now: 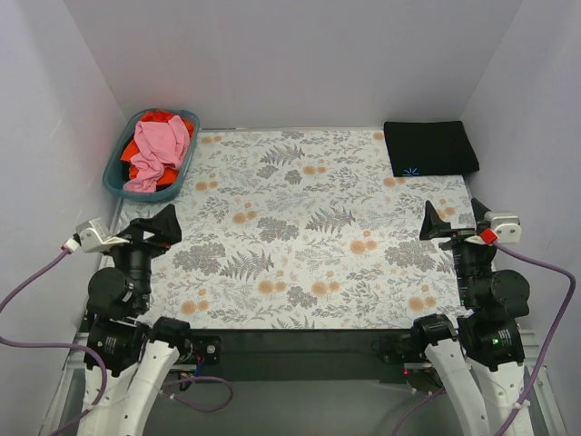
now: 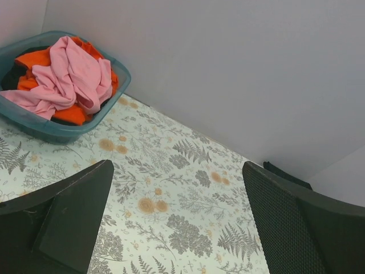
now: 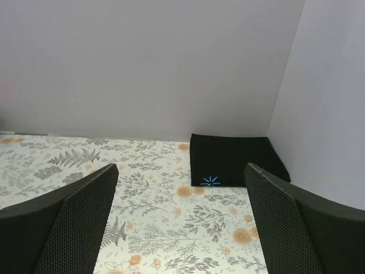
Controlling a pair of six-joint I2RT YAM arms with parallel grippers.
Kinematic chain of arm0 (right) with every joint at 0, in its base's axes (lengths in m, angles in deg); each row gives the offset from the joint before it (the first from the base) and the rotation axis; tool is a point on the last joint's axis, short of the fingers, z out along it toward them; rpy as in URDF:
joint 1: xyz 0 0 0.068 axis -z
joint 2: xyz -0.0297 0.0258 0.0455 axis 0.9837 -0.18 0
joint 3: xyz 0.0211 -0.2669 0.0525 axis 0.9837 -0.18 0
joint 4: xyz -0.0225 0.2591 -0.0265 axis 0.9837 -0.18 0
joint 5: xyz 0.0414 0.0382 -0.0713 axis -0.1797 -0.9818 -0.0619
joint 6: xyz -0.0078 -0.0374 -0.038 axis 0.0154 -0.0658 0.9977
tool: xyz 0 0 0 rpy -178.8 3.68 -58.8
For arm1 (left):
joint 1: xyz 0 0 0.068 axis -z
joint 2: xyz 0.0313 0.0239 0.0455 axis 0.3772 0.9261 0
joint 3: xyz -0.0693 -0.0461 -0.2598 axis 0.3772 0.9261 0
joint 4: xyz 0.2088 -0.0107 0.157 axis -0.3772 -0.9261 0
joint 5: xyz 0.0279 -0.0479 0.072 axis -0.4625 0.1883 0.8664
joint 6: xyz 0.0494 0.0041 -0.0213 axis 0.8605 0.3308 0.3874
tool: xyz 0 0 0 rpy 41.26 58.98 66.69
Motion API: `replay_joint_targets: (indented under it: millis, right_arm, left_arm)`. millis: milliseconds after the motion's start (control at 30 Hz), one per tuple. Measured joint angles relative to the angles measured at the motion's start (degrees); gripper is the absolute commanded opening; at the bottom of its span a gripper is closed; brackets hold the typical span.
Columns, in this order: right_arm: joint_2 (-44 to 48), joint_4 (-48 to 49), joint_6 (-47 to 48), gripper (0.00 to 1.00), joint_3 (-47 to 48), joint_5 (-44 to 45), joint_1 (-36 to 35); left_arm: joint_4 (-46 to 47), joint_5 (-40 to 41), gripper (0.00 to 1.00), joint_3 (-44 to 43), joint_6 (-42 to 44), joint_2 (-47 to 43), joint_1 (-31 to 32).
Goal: Fold and stack the t-shirts
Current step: Grab the tshirt from the pile
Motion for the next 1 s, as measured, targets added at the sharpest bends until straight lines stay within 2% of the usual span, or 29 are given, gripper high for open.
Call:
replay_joint_targets:
  millis: [233, 433, 567, 700, 1000]
  right_arm:
    - [0.2, -0.3, -2.6, 0.98, -1.5, -1.8, -0.3]
    - [-0.1, -1.2, -6.1, 0.98, -3.5, -4.1, -0.9]
    - [-1.4, -1.9, -7.1, 0.98, -4.0, -5.2, -1.3]
    - [-1.7, -2.8, -7.0, 0.98, -5.1, -5.6, -2.3]
    - [-1.8, -4.2, -6.7, 0.98, -6.8, -8.5, -4.3]
  left_arm:
    - [1.4, -2.9, 0.96, 1.2, -1.7, 7.2, 0.0]
    - [2.8, -4.9, 0.96, -0.6, -5.3, 24.3, 0.0]
    - [2.9, -5.9, 0.96, -8.5, -8.3, 43.1, -0.8]
    - [4.3, -7.6, 0.95, -18.1, -11.4, 60.2, -5.3]
    - [7.6, -5.0, 0.86, -37.6, -14.6, 86.7, -18.5]
